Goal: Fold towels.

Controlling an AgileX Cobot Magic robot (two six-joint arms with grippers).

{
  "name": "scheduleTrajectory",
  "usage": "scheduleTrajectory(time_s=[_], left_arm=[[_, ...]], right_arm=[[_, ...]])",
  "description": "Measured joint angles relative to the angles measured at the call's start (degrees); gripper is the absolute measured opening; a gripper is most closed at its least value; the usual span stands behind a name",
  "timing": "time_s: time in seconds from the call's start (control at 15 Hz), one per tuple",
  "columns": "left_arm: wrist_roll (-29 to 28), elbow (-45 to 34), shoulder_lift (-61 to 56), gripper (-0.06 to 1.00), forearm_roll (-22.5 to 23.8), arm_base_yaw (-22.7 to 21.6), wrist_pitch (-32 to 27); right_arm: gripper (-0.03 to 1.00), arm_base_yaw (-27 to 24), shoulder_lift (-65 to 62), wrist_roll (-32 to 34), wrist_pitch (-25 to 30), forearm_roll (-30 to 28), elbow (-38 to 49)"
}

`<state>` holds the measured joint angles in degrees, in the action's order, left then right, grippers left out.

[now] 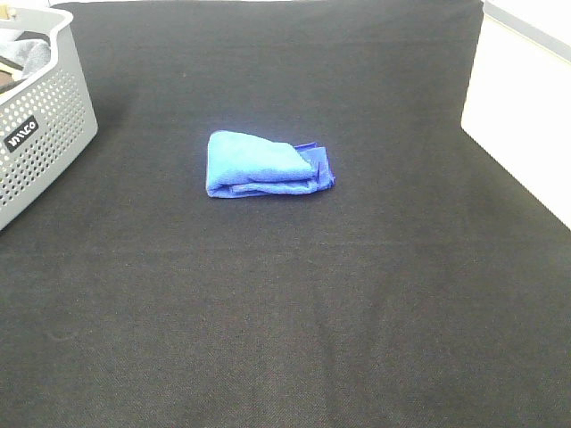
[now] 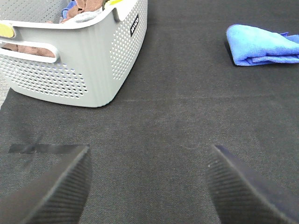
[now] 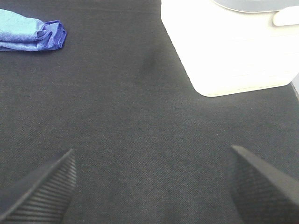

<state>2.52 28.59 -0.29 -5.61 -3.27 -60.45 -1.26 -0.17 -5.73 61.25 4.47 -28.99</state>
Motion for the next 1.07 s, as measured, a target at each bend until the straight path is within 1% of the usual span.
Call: scheduleTrajectory(time_s=[0.27,0.47,0.6,1.07], left_arm=[[0.4,0.0,0.0,0.67,-0.69,0.0,0.0],[3.61,0.0,0.0,0.67,-3.38,0.0,0.0],[4.3,0.0,0.0,0.67,-3.9,0.0,0.0],[4.47,0.0,0.0,0.67,-3.9,0.0,0.0]], right_arm=[[0.82,0.0,0.0,0.0,0.0,0.0,0.0],[0.82,0.0,0.0,0.0,0.0,0.0,0.0],[0.82,0.0,0.0,0.0,0.0,0.0,0.0],[0.82,0.0,0.0,0.0,0.0,0.0,0.0]])
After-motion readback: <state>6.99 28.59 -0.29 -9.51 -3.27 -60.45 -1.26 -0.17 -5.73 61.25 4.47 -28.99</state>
